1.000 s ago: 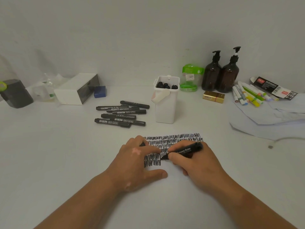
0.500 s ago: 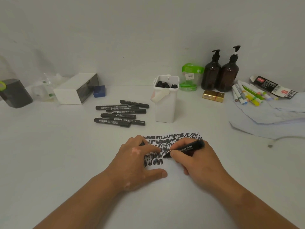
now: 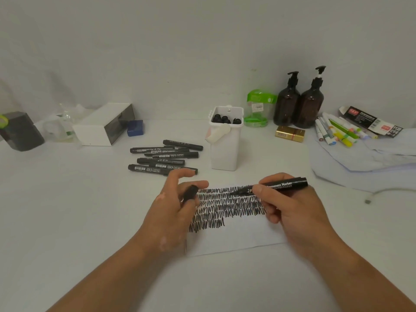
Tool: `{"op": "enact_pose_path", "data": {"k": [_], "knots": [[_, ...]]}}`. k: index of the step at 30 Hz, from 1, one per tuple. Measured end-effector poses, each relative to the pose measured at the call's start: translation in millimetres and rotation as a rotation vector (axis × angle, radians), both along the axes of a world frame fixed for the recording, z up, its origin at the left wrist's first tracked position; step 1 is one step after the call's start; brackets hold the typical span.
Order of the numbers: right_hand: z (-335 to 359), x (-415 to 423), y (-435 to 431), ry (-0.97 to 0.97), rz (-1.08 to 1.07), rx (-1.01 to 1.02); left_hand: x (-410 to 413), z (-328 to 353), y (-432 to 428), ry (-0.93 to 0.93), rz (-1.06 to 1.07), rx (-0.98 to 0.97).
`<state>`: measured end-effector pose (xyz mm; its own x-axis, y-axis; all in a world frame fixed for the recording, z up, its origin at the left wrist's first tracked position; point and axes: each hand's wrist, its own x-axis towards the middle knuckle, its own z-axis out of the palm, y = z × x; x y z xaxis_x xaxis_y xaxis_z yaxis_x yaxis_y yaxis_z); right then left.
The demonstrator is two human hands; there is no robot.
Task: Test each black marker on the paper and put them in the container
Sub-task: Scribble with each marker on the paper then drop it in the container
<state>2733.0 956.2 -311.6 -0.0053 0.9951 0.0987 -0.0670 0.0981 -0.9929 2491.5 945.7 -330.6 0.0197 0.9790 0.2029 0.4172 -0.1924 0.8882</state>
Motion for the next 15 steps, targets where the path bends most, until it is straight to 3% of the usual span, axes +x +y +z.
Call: {"op": "enact_pose_path", "data": {"k": [4, 15], "knots": [[4.9, 3.6, 0.0, 0.198, 0.103, -0.093, -2.5, -1.4, 4.8, -0.332, -0.063, -0.096], [11.1, 1.3, -6.1, 0.171, 0.089, -0.011, -2.1, -1.8, 5.4, -0.487, -0.193, -0.093]]}}
